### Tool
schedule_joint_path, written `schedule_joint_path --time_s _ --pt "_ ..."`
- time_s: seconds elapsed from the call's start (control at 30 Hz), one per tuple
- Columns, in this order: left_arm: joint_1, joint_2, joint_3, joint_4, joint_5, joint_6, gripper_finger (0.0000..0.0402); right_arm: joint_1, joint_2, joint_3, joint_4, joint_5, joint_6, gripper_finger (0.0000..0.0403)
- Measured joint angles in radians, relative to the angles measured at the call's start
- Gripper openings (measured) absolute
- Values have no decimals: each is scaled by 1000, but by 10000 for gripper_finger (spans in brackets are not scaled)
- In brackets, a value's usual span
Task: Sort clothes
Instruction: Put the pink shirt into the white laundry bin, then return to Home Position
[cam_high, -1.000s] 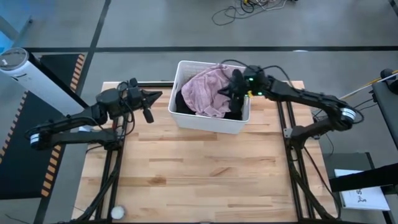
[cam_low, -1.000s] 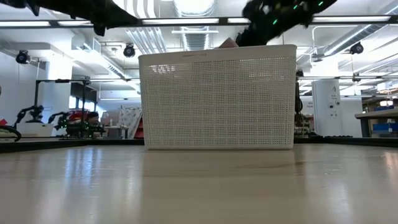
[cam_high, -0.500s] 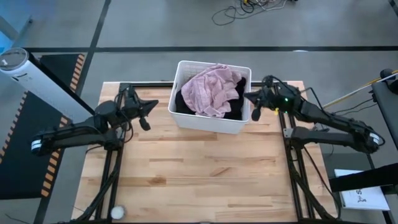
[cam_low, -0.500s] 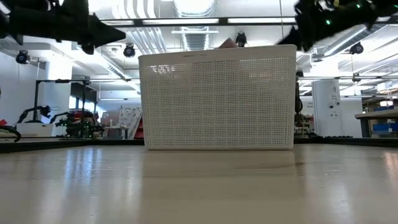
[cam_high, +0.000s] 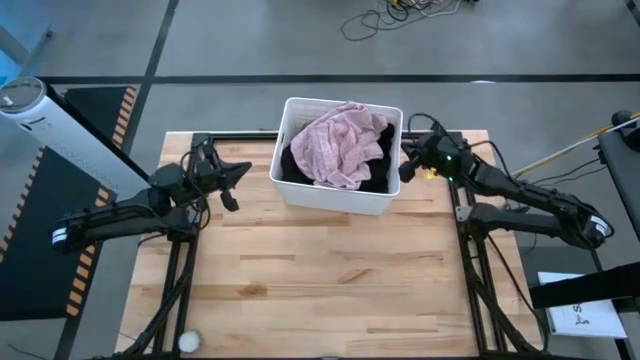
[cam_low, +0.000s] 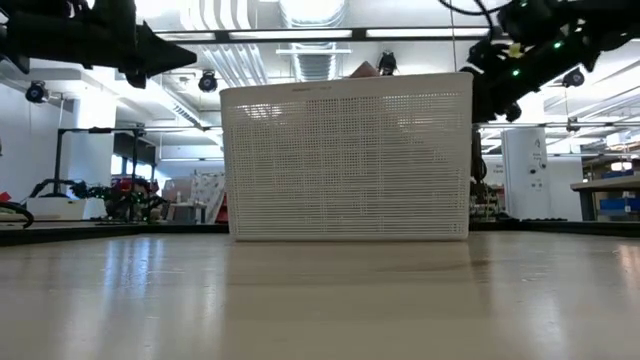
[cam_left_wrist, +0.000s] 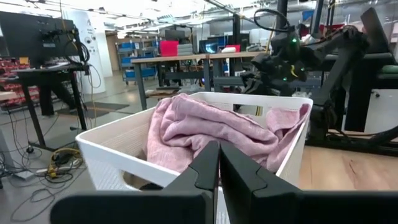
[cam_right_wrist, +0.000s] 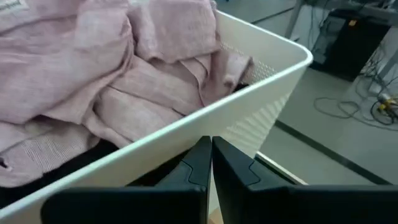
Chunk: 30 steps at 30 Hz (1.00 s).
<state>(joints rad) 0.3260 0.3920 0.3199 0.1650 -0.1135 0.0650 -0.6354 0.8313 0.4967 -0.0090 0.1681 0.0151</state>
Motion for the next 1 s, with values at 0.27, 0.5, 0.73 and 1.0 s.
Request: schedule_joint_path --time_s 0.27,0.5,0.73,1.0 --pt "0 -7 0 -11 0 0 0 -70 147 125 50 -66 -76 0" --pt "-2 -64 0 -74 1 5 0 -74 96 209 -43 -149 -194 0" --pt "-16 -181 -5 -202 50 27 0 -55 -120 107 -83 -332 -254 0" --pt "-33 -259 -182 -91 53 41 0 -51 -330 -143 71 -497 -225 0"
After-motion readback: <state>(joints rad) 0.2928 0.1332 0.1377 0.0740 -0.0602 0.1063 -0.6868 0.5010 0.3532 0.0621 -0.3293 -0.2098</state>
